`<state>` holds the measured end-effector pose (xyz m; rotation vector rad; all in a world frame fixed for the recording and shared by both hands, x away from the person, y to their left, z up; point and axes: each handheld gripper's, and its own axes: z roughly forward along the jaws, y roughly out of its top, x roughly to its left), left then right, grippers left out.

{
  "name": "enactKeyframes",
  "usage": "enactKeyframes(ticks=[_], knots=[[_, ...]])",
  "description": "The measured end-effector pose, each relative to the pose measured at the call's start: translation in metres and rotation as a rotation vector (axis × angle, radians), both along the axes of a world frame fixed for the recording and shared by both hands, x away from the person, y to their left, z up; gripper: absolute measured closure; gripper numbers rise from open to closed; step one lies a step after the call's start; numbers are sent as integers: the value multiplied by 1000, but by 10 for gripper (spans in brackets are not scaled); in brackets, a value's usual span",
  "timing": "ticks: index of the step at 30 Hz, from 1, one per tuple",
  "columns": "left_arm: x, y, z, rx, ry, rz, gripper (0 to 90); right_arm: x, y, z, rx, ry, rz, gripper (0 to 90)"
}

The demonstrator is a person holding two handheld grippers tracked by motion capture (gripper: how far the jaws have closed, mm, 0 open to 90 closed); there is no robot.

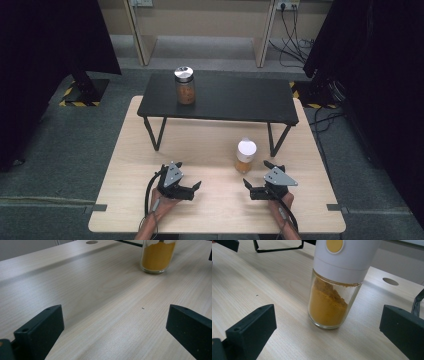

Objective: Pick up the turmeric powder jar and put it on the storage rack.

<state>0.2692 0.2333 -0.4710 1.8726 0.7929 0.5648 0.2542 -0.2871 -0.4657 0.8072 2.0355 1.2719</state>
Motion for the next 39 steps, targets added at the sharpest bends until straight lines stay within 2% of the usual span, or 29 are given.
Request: enactKeyframes(ticks=[18, 31, 34, 39], knots=[[0, 0, 0, -3, 1, 0, 6, 0, -1, 0, 11, 4, -2, 6], [0, 0, 0, -3, 3, 0, 6, 1, -1, -3, 52, 8, -30, 2], [0, 0, 0, -2, 2, -1, 7, 2, 3, -2, 56, 20, -54, 3], [1, 0, 0, 0, 1, -3, 9, 7, 5, 1, 53, 32, -37, 6]])
